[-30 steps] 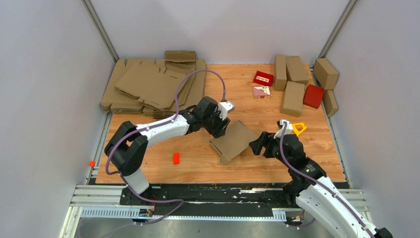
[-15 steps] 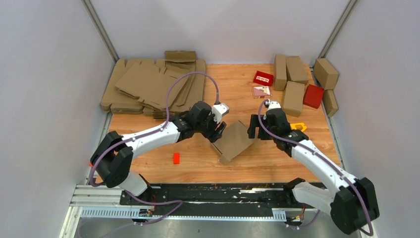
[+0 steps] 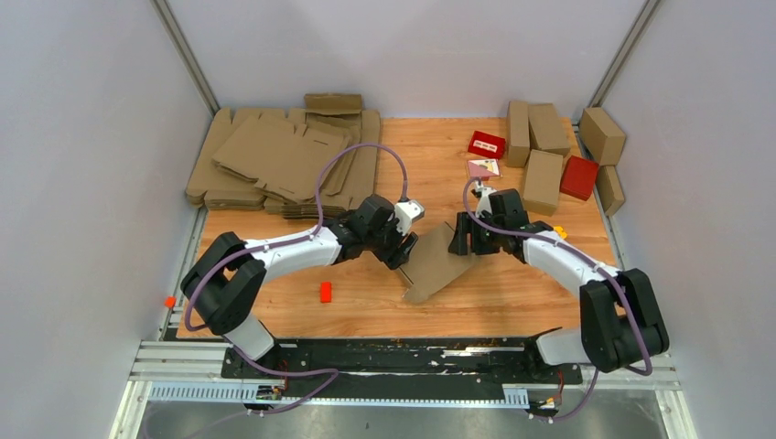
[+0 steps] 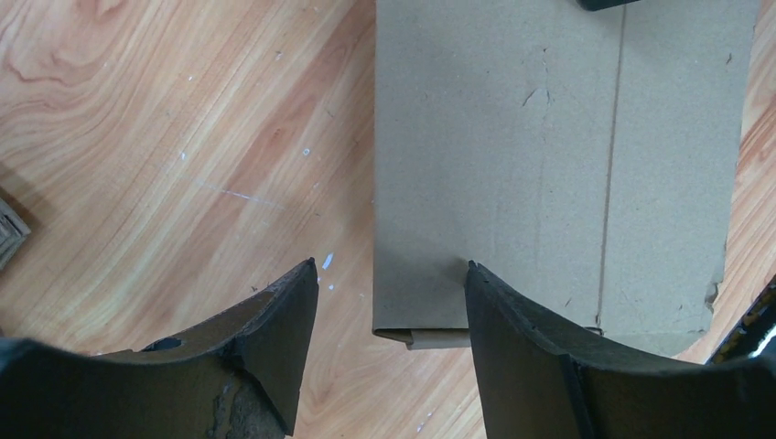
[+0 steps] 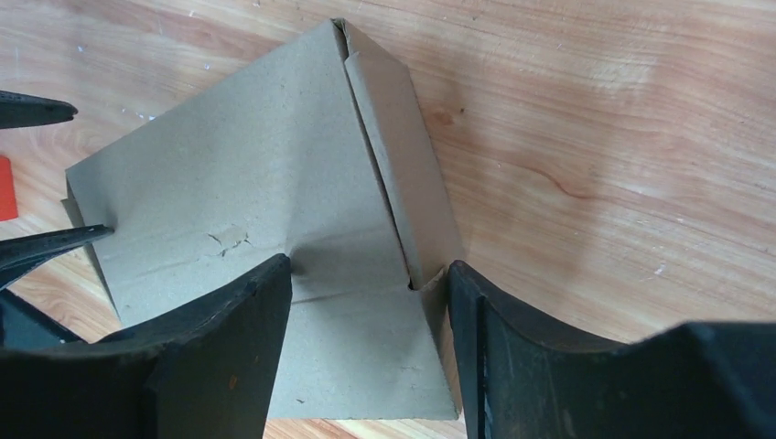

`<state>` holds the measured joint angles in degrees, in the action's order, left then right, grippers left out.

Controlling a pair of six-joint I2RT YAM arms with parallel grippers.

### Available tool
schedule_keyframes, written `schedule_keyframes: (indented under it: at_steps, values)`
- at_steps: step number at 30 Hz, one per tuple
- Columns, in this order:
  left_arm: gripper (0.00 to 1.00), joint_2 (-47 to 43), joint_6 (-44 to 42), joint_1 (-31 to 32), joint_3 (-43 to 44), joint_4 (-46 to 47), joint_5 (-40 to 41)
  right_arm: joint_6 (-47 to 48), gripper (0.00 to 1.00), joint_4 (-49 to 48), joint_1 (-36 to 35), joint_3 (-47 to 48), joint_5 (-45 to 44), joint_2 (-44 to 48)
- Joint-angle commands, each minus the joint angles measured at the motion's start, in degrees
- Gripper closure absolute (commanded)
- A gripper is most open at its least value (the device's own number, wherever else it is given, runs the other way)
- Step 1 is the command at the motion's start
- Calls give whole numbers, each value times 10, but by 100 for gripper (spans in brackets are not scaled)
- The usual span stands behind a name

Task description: Fold the paper box

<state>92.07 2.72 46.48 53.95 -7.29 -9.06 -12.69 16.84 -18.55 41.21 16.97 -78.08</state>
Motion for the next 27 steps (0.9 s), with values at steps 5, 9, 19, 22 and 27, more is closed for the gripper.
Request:
schedule_keyframes:
  at_steps: [5,9,19,22,27]
  values:
    - [33,13,-43,2,9,9,18,-15,41,-5,1,-31,85,44]
    - [33,9,-54,2,13,6,31,-27,41,22,0,-53,90,81]
    - [27,-69,-24,2,1,9,64,-58,45,39,-7,-103,69,139]
    - [24,-130,2,2,-22,3,80,-62,47,38,-11,-107,72,138]
    - [22,-219,52,2,-88,0,76,-68,45,41,-18,-111,66,135]
